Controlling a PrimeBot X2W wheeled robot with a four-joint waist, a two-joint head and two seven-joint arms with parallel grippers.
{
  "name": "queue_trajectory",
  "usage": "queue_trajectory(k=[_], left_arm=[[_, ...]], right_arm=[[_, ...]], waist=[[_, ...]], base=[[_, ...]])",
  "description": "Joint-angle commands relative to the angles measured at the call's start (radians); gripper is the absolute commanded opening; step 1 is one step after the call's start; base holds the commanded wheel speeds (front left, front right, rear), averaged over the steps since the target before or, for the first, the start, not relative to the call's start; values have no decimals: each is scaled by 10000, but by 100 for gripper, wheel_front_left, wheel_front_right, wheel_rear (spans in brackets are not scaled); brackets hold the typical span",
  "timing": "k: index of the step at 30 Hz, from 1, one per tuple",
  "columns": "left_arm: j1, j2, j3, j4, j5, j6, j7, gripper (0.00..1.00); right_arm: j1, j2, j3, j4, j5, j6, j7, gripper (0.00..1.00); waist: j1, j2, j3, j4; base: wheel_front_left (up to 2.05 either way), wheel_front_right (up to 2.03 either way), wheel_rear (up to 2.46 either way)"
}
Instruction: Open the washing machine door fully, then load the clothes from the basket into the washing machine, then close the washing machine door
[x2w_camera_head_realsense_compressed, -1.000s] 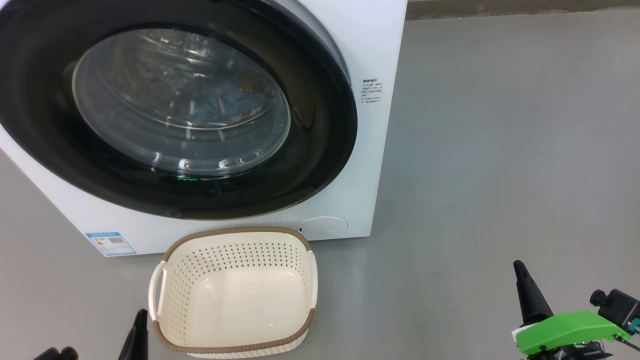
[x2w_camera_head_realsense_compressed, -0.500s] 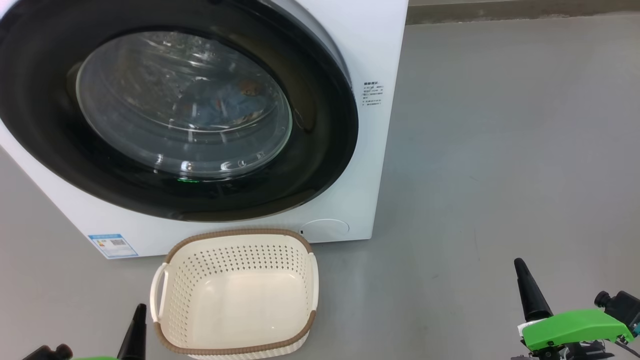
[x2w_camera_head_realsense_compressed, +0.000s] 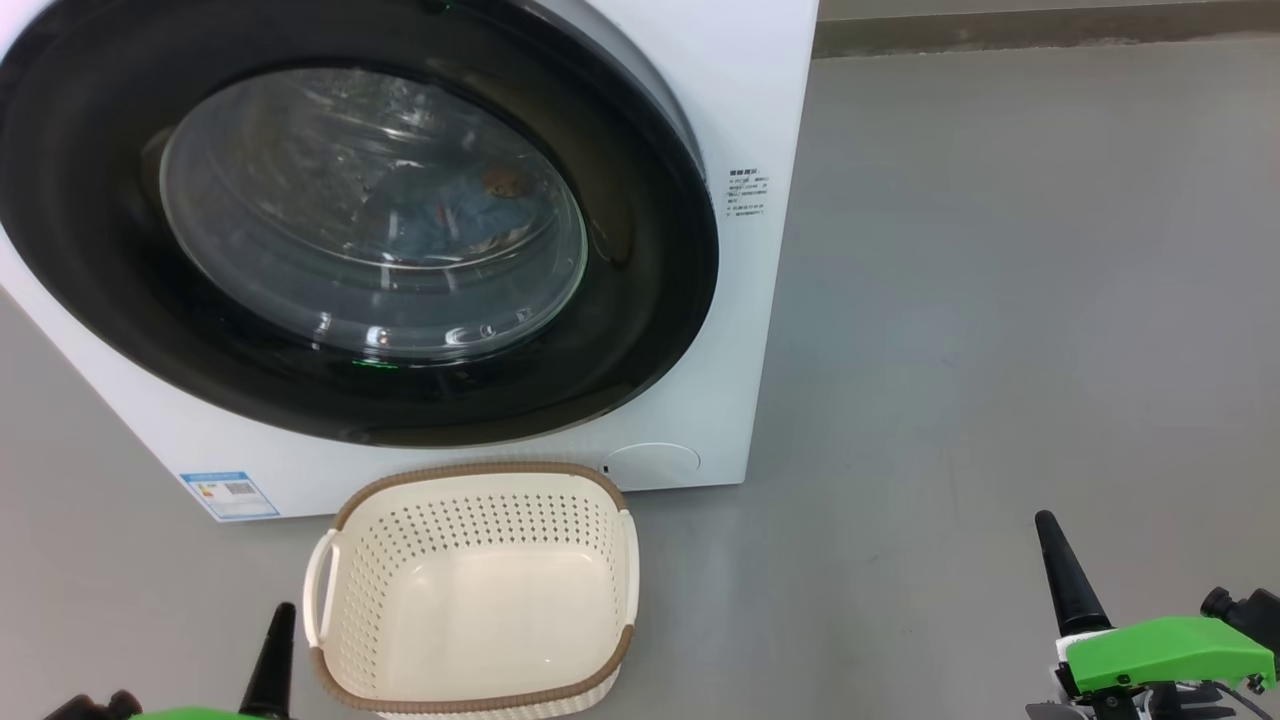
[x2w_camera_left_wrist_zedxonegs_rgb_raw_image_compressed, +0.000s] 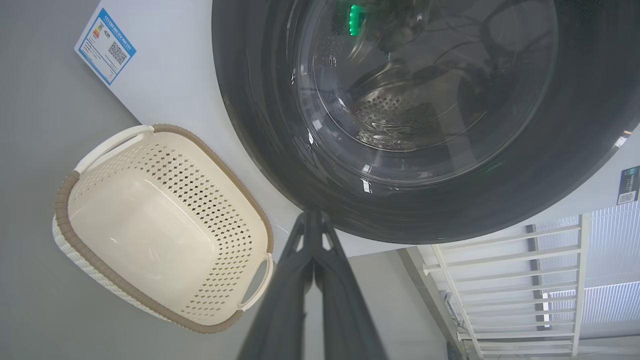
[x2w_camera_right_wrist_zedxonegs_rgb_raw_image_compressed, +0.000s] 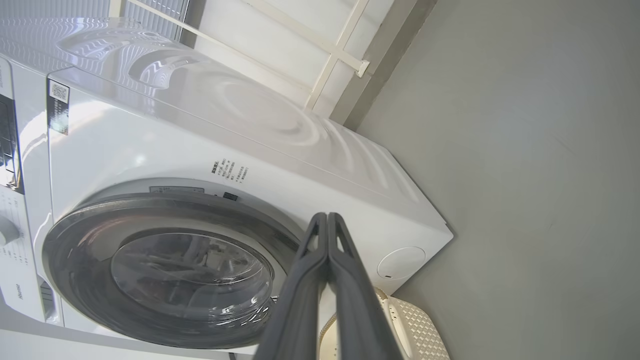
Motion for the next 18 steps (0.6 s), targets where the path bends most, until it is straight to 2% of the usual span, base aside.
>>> queue_trajectory(k=[1, 18], left_arm=[[-512, 114, 307, -257, -251, -19, 80, 0], [-692, -58, 615, -278, -1739, -23, 585, 0]], right_arm=[[-123, -40, 112, -328, 288, -37, 101, 0], [-116, 48, 2, -543, 2030, -46, 601, 0]], waist=[[-1, 0, -8, 3], [-1, 0, -118, 38]], base=[[0, 0, 0], [0, 0, 0]])
